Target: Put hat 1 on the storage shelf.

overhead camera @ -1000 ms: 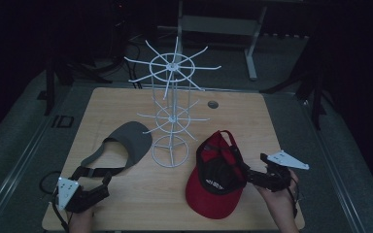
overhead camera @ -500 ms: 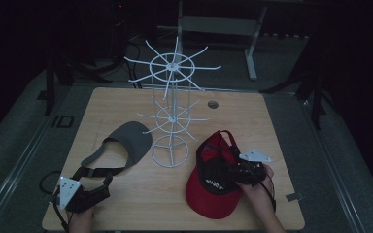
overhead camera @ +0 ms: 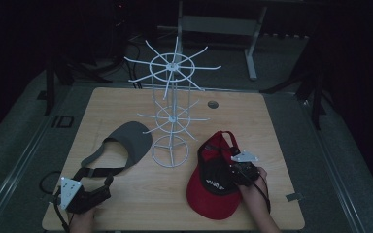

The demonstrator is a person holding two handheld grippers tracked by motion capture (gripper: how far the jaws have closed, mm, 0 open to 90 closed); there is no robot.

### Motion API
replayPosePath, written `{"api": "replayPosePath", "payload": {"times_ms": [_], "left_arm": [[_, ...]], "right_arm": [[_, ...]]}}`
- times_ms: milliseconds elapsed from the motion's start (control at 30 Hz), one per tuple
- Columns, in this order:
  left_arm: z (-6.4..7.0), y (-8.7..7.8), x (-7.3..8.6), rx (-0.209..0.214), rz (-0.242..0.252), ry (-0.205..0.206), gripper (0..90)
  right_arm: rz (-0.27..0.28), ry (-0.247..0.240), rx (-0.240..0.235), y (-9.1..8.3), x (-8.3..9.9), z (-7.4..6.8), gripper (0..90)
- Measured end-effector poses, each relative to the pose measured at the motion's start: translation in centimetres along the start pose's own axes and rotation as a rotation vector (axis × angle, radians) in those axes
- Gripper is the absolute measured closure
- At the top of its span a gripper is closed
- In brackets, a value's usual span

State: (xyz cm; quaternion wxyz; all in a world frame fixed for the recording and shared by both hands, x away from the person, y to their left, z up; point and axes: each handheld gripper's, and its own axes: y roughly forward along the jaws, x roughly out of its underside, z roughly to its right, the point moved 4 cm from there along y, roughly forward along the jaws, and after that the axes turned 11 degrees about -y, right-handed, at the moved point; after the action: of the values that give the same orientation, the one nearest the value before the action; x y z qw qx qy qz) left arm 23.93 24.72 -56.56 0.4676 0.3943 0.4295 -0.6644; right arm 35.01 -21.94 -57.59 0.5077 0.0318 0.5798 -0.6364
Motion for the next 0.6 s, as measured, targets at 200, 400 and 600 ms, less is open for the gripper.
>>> {"api": "replayPosePath", "payload": {"times_ms": [200, 400, 600], "left_arm": [[0.1, -0.2, -0.2, -0.016, 0.02, 0.017, 1.3], [0.0, -0.4, -0.4, -0.016, 0.032, 0.0, 1.3], [0.0, -0.3, -0.3, -0.028, 0.025, 0.008, 1.3]], "right_arm": [[-0.025, -0.027, -0.006, 0.0, -0.2, 0.6, 84.3], [0.025, 0.021, 0.025, -1.0, -0.7, 1.4, 86.0], [0.11, 0.064, 0.048, -3.1, -1.9, 2.9, 86.1]]}}
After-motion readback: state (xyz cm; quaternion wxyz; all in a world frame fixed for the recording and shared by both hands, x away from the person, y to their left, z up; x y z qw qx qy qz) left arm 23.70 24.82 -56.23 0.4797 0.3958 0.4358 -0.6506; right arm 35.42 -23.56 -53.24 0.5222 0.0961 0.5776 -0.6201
